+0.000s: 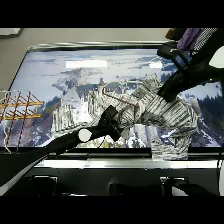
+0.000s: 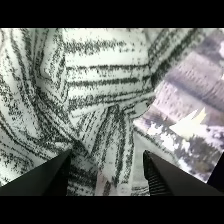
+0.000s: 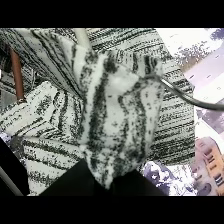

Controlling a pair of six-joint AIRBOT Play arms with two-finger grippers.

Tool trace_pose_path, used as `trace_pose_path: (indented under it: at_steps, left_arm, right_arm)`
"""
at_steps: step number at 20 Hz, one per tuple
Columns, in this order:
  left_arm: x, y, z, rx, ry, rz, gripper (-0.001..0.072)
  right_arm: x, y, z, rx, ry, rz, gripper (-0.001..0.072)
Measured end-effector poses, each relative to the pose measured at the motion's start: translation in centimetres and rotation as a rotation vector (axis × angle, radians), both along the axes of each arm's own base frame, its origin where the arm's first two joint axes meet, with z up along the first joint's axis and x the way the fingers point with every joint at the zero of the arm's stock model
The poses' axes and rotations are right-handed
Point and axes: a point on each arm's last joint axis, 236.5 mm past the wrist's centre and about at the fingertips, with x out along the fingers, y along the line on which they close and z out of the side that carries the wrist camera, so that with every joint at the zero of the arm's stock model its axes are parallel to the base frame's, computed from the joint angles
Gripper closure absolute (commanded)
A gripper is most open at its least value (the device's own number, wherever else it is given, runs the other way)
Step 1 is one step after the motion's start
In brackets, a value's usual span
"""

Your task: Fold the clothes and pants, and hang the long-sleeved shirts on hangers.

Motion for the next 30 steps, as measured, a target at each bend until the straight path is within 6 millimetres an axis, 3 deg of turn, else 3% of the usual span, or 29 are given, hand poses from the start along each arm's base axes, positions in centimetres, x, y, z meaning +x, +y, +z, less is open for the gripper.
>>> trace_pose_path:
  at_steps: [8,17,19,20,21,22,26,30]
  left_arm:
    - [0.1,0.5,-2.9,0.088,-0.023,-0.039,0.023]
    - [0.2,-0.8,-3.5,0.103,-0.084,-0.035,0.0232]
    - [0.3,-1.2,-3.6,0.103,-0.096,-0.032,0.0264]
    - [0.5,-1.4,-3.4,0.1,-0.106,-0.027,0.0421]
    - [0.8,-1.5,-3.2,0.097,-0.118,-0.02,0.0623]
    - [0.9,-1.5,-3.1,0.095,-0.124,-0.016,0.0677]
    - [1.6,-2.0,-1.3,0.062,-0.153,0.003,0.068]
    - [3.7,-1.0,2.9,-0.076,-0.102,0.14,0.068]
  right_arm:
    - [0.0,0.0,0.0,0.008,0.008,-0.022,0.0686]
    - [0.0,0.0,0.0,0.011,0.011,-0.031,0.0686]
    - [0.0,0.0,0.0,0.012,0.013,-0.034,0.0686]
    - [0.0,0.0,0.0,0.013,0.013,-0.035,0.0686]
    - [0.0,0.0,0.0,0.013,0.014,-0.037,0.0686]
    - [0.0,0.0,0.0,0.014,0.015,-0.039,0.0686]
    - [0.0,0.0,0.0,0.024,0.029,-0.068,0.0686]
    - [-0.5,0.0,0.3,0.033,0.042,-0.092,0.0686]
